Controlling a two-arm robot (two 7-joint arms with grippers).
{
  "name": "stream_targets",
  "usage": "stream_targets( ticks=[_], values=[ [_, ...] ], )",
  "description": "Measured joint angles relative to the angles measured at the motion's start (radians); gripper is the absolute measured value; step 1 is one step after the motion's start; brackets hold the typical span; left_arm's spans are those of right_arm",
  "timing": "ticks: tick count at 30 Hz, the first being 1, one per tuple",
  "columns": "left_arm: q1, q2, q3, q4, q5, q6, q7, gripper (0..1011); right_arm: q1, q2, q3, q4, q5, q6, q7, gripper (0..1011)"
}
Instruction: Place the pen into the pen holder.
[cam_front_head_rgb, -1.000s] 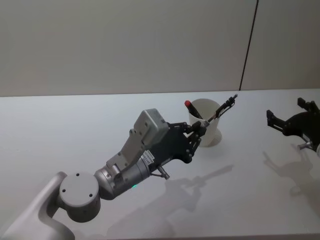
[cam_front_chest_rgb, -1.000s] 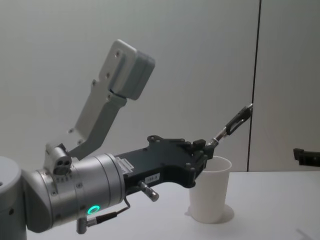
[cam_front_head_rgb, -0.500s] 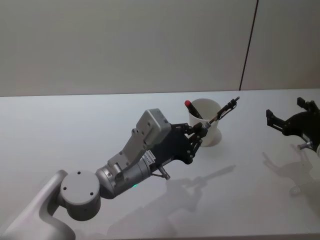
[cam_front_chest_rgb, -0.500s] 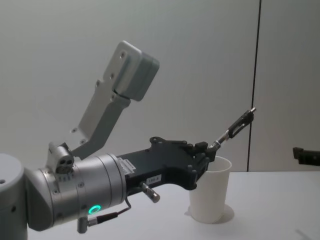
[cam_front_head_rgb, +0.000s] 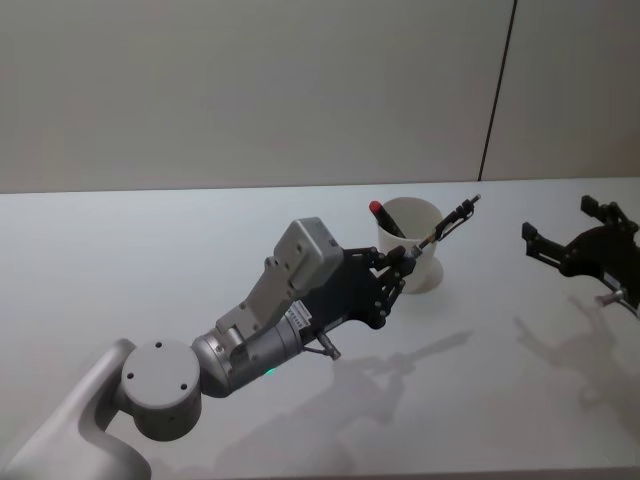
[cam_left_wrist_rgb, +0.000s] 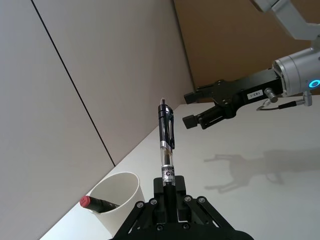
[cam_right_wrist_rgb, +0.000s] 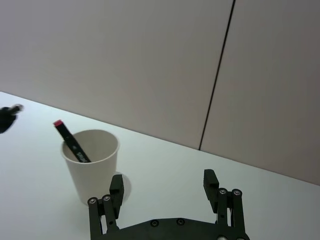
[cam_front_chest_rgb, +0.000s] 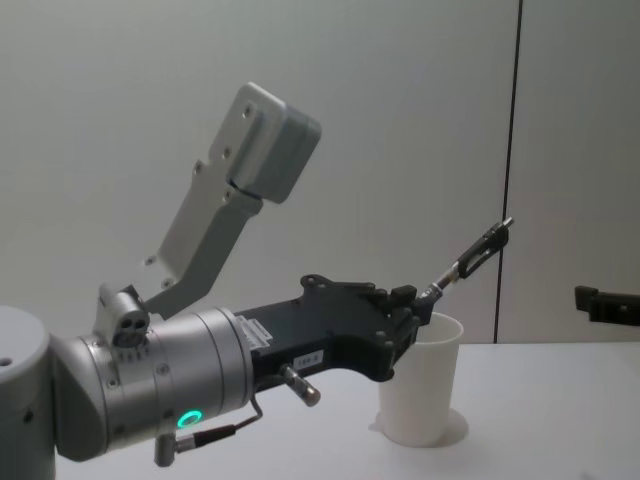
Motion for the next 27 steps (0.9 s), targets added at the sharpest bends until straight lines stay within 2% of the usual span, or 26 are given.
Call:
stream_targets(
  ticks=[13, 23, 27],
  values=[
    [-0.001, 0.000, 0.000, 0.000, 0.001, 0.001, -0.001, 135, -0.036, 0.025, 0.013, -0.039, 0.089, 0.018, 0.133, 1002],
    [-0.001, 0.000, 0.000, 0.000, 0.002, 0.001, -0.002, 135, -0.062, 0.046, 0.026, -0.062, 0.171, 0.072, 0.222, 1002],
    [-0.001, 0.000, 0.000, 0.000, 0.002, 0.001, -0.002, 135, -0.071, 0.053, 0.031, -0.071, 0.218, 0.108, 0.254, 1002]
  ],
)
